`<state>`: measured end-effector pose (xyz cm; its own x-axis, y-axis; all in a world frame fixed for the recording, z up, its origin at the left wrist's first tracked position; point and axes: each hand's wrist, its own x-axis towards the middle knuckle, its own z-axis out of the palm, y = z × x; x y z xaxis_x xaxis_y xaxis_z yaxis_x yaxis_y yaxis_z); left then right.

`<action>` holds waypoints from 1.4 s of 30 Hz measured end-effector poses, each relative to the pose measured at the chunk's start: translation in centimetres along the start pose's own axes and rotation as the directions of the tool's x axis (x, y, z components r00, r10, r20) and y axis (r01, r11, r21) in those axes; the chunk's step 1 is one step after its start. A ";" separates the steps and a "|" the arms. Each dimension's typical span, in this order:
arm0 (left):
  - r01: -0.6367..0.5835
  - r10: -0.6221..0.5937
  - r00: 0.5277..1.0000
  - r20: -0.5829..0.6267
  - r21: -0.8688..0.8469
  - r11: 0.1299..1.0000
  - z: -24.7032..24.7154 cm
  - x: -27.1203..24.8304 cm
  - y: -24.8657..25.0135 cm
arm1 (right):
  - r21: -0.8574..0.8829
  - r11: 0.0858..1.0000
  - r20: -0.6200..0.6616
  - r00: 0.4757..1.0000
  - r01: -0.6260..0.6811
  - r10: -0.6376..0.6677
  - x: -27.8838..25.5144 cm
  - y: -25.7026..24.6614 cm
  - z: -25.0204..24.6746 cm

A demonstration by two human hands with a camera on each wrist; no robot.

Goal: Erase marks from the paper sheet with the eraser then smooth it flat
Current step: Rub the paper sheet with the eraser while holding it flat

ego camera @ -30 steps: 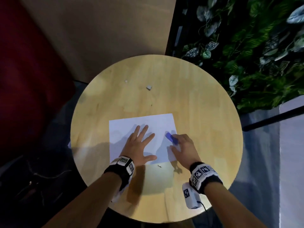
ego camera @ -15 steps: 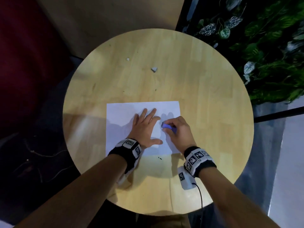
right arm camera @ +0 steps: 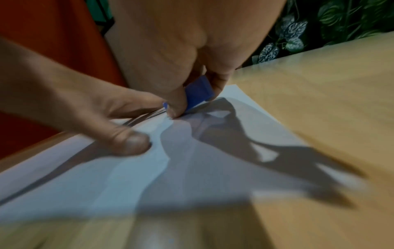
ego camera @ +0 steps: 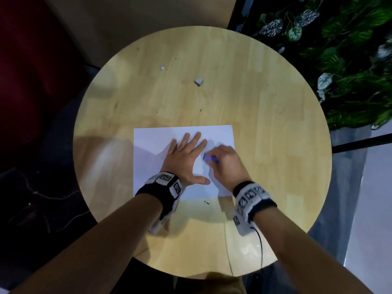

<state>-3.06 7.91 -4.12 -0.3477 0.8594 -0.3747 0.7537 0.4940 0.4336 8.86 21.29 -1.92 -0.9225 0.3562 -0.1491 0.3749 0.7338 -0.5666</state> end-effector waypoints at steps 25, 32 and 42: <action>0.086 -0.085 0.994 -0.066 0.013 0.996 0.6 -2.0 -0.1 | -0.017 0.997 -0.090 0.993 -0.080 0.079 -7.4 2.2 -0.9; 0.048 -0.035 0.951 -0.308 0.036 0.998 3.6 -8.9 0.7 | 0.003 0.991 -0.118 0.984 -0.133 0.132 -3.9 4.0 -2.4; -0.001 0.001 1.000 -0.009 -0.031 1.000 0.5 -3.4 -2.1 | 0.120 0.992 0.096 0.994 0.036 -0.047 -0.6 -0.5 -0.3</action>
<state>-3.19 3.93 -4.14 -0.3523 0.8609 -0.3670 0.7361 0.4971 0.4594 9.23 20.92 -1.28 -0.9438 0.2640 -0.1988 0.3278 0.6715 -0.6645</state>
